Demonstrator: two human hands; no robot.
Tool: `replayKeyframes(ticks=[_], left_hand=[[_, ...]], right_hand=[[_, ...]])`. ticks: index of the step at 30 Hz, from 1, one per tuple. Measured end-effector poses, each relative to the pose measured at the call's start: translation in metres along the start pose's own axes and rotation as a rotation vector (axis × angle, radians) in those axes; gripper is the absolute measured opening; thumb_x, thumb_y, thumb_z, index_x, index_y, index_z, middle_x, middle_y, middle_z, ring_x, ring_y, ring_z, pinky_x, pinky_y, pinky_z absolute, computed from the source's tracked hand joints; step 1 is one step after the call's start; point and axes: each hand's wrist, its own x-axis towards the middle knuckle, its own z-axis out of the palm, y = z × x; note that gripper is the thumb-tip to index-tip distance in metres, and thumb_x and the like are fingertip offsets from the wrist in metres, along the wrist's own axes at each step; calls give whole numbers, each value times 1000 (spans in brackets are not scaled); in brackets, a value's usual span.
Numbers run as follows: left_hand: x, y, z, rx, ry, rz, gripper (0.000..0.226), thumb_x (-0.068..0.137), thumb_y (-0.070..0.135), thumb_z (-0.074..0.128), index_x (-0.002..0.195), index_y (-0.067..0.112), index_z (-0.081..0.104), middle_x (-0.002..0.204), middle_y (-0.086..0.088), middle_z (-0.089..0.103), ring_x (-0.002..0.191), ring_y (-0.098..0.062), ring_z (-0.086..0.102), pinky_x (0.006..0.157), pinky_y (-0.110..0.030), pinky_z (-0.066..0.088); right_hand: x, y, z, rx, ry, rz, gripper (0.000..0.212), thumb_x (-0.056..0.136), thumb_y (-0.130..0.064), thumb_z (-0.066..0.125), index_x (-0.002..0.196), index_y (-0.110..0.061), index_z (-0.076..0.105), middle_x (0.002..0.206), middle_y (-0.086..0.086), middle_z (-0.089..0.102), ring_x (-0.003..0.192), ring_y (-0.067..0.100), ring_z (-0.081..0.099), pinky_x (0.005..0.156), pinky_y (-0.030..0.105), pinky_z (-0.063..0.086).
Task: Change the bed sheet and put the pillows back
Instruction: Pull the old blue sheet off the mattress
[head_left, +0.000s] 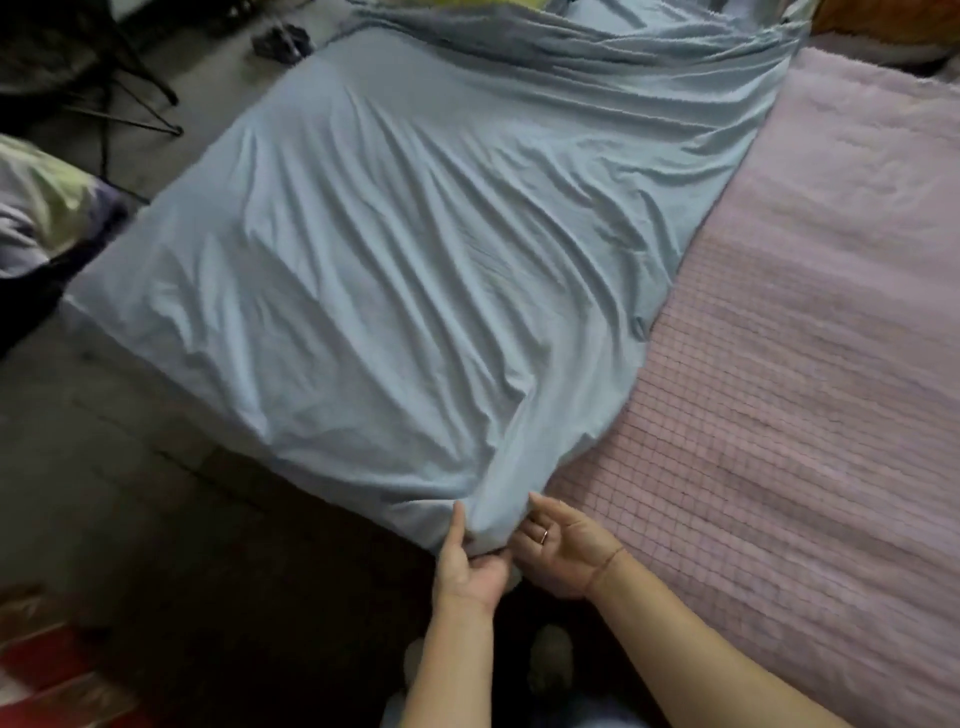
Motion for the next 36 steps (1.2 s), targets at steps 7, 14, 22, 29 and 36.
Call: replayKeyframes(ticks=[7, 14, 22, 29, 36], left_hand=[[-20, 20, -35, -115, 67, 149, 67, 29, 16, 98, 87, -1, 71, 74, -16, 73, 70, -29, 71, 57, -31, 57], [-26, 7, -55, -278, 177, 306, 14, 91, 19, 62, 98, 7, 63, 73, -9, 74, 88, -22, 61, 72, -29, 50], [-43, 2, -56, -359, -61, 646, 60, 79, 32, 75, 133, 13, 57, 130, -10, 63, 120, -25, 60, 93, -37, 54], [-75, 42, -40, -376, -83, 729, 22, 95, 26, 55, 110, 12, 64, 109, -9, 72, 117, -25, 59, 102, -38, 46], [-78, 113, -23, -442, -64, 674, 22, 91, 16, 62, 110, 6, 58, 102, -13, 71, 108, -26, 63, 86, -41, 56]], right_hand=[[25, -44, 21, 12, 51, -102, 94, 19, -25, 100, 104, -11, 61, 89, 4, 66, 61, 16, 69, 57, 30, 59], [50, -101, 29, -1, 3, -157, 109, 6, -1, 95, 110, -7, 63, 96, 13, 73, 93, 28, 68, 89, 44, 50], [32, -144, 44, -312, -204, -183, 31, 94, -10, 53, 82, -19, 80, 99, -1, 75, 87, 12, 72, 72, 29, 59], [29, -172, 108, -643, -329, -263, 36, 100, -17, 45, 88, -20, 79, 99, -1, 74, 89, 11, 71, 74, 27, 58], [57, -165, 188, -648, -356, -327, 49, 101, -14, 42, 71, -22, 80, 87, -3, 75, 82, 8, 71, 73, 25, 58]])
